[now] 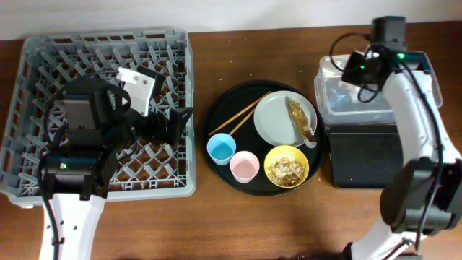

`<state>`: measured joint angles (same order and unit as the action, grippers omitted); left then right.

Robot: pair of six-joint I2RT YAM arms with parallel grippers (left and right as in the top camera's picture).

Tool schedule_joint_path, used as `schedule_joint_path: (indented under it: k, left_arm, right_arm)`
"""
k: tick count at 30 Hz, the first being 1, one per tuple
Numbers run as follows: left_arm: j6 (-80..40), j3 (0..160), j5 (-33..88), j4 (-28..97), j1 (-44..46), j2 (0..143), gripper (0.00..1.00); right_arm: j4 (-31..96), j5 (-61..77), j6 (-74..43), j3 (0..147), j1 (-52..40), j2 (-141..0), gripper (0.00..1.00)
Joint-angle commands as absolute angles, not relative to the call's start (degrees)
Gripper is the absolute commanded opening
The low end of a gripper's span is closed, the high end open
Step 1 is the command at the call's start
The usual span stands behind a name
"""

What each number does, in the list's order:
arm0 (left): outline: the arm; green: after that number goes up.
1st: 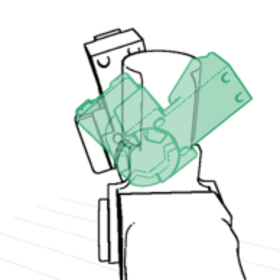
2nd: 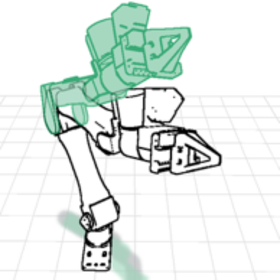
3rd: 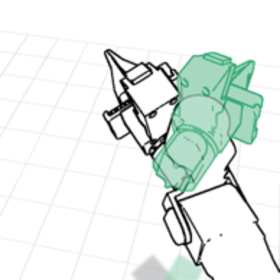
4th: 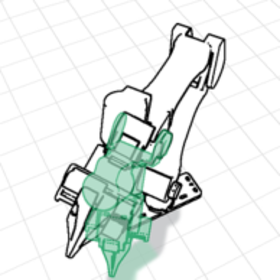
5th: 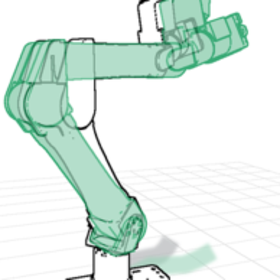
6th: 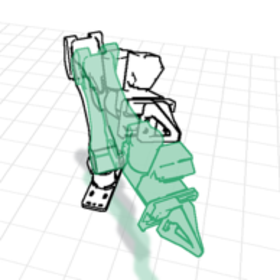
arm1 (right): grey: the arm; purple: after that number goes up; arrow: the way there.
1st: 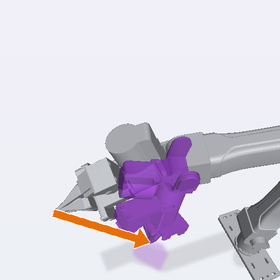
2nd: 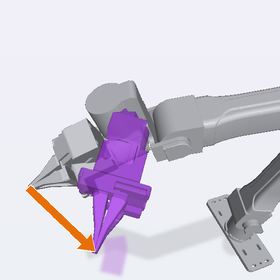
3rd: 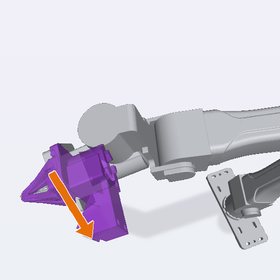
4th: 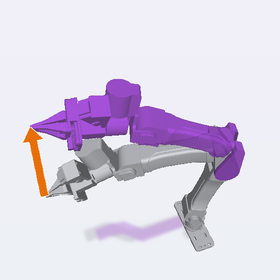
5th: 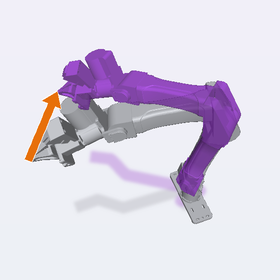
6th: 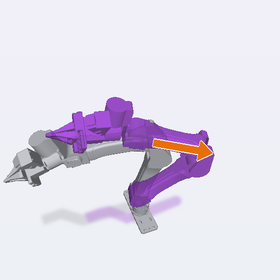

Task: Sort waste into correct bins and load items into the dishwasher rack
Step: 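Reach the right gripper to the white plate and grasp the gold wrapper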

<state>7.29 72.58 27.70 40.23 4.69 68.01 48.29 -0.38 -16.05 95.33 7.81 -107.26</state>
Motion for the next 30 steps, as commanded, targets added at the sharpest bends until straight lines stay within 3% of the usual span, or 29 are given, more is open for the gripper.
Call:
schedule_joint_path:
  k: [1, 4, 7, 12, 13, 18, 20, 21, 22, 23, 27, 30]
  left_arm:
    - [6.96, 73.65, 28.71, 40.18, 4.58, 67.92, 0.99]
    - [6.96, 73.65, 28.71, 40.18, 4.6, 67.92, 0.99]
    - [6.96, 73.65, 28.71, 40.18, 4.6, 67.92, 0.99]
    - [6.96, 73.65, 28.71, 40.23, 4.6, 67.92, 0.99]
    - [6.96, 73.65, 28.71, 40.21, 4.58, 67.92, 0.99]
    - [6.96, 73.65, 28.71, 40.21, 4.6, 67.92, 0.99]
    - [6.96, 73.65, 28.71, 40.21, 4.6, 67.92, 0.99]
    - [6.96, 73.65, 28.71, 40.21, 4.6, 67.92, 0.99]
    - [6.96, 73.65, 28.71, 40.21, 4.6, 67.92, 0.99]
    - [6.96, 73.65, 28.71, 40.21, 4.6, 67.92, 0.99]
    - [6.96, 73.65, 28.71, 40.21, 4.58, 67.92, 0.99]
    - [6.96, 73.65, 28.71, 40.21, 4.6, 67.92, 0.99]
  right_arm:
    - [49.21, 10.35, -10.26, 95.94, 9.5, -105.67, 0.6]
    - [54.04, 20.14, -6.98, 96.25, 6.83, -102.54, 0.54]
    - [60.03, 15.7, -2.17, 93.34, -2.9, -102.85, 0.53]
    - [50.15, -9.32, -10.22, 83.26, -10.94, -105.73, 0.53]
    - [45.54, -12.86, -10.81, 80.58, -10.44, -106.8, 0.57]
    - [38.92, -4.67, -10.79, 75.83, -9.72, -110.93, 0.56]
    - [38.74, -4.71, -10.81, 75.09, -10.0, -112.42, 0.46]
    - [38.79, -4.58, -10.85, 75.09, -10.0, -112.9, 0.36]
    - [39.2, -4.43, -11.16, 75.11, -10.15, -112.92, 0.16]
    - [40.45, -4.01, -11.27, 75.61, -10.15, -112.09, 0.04]
    - [46.02, -0.82, -11.55, 83.02, -10.11, -104.14, 0.04]
    - [47.62, -0.89, -19.31, 89.65, -7.73, -97.23, 0.04]
